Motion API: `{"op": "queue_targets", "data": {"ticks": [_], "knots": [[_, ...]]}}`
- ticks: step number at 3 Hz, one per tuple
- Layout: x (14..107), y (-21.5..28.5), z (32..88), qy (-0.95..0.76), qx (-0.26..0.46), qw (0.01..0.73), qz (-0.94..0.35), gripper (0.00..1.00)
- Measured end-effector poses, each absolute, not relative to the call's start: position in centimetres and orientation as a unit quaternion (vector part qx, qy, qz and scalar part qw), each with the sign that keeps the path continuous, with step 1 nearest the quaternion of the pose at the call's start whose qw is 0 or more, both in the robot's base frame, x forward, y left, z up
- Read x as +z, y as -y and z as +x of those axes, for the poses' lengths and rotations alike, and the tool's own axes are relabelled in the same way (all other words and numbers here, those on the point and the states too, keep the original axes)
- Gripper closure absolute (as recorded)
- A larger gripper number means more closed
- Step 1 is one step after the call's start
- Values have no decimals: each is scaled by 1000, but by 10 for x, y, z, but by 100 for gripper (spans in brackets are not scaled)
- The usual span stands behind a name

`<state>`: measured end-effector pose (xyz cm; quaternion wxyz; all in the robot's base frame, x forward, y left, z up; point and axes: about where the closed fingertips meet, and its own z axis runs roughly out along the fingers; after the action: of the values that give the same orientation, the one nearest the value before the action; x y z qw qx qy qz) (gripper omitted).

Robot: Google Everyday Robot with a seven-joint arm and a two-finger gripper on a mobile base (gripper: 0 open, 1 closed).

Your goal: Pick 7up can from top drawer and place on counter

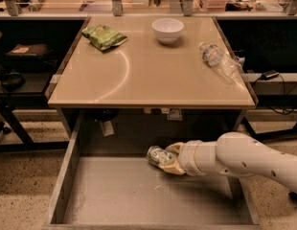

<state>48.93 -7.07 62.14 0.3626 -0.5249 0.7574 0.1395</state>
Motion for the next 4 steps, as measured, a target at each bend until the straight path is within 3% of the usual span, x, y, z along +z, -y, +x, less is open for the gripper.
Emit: {"op": "queue_targets", "data": {"ticks": [1,4], "knots": [[626,71,486,-757,151,361,-524,100],[804,139,494,-707,77,456,-536,100]]}}
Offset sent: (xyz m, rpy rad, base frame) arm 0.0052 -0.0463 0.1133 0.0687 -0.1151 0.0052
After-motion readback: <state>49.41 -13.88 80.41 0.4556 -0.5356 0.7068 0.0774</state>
